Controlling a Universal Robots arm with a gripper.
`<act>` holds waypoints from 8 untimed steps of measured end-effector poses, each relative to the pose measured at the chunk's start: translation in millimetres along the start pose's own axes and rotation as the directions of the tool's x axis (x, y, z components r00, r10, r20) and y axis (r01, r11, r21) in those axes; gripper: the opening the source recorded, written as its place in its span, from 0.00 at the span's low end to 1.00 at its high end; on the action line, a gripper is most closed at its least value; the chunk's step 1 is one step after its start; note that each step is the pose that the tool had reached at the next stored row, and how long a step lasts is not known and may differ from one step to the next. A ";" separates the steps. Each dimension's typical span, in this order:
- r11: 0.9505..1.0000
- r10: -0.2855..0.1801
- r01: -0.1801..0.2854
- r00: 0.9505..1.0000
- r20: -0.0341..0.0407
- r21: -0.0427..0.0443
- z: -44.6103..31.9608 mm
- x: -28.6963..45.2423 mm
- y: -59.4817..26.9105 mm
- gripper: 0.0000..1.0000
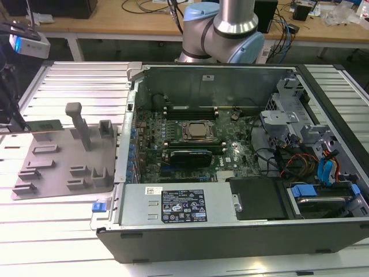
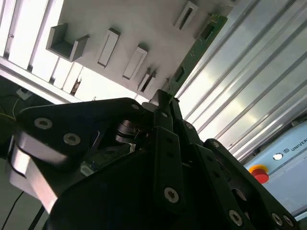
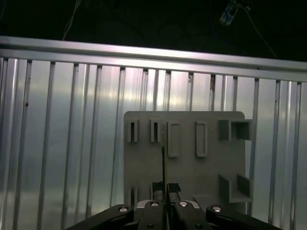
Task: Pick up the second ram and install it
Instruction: 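Pick up the second ram and move it above second insertion slot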
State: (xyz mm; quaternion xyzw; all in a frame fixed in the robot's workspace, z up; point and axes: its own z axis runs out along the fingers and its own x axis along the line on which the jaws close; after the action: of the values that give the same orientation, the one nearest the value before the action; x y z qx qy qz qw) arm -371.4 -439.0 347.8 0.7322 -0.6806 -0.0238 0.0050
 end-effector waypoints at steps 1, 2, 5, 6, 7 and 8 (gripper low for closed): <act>1.000 0.000 0.000 1.000 0.000 0.000 -3.9 -0.2 0.1 0.11; 1.000 0.000 0.000 1.000 0.000 0.000 -6.1 -0.2 0.1 0.11; 1.000 0.000 0.000 1.000 0.000 0.000 -13.9 -0.5 0.4 0.11; 1.000 0.000 0.000 1.000 0.000 0.000 -16.8 -0.6 0.5 0.11; 1.000 0.000 0.000 1.000 0.000 0.000 -19.6 -0.7 0.6 0.11; 1.000 0.000 0.000 1.000 0.000 0.000 -21.6 -0.8 0.6 0.11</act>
State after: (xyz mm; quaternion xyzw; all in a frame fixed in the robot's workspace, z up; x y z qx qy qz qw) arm -371.2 -438.8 369.4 0.7322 -0.6806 -0.0239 0.0052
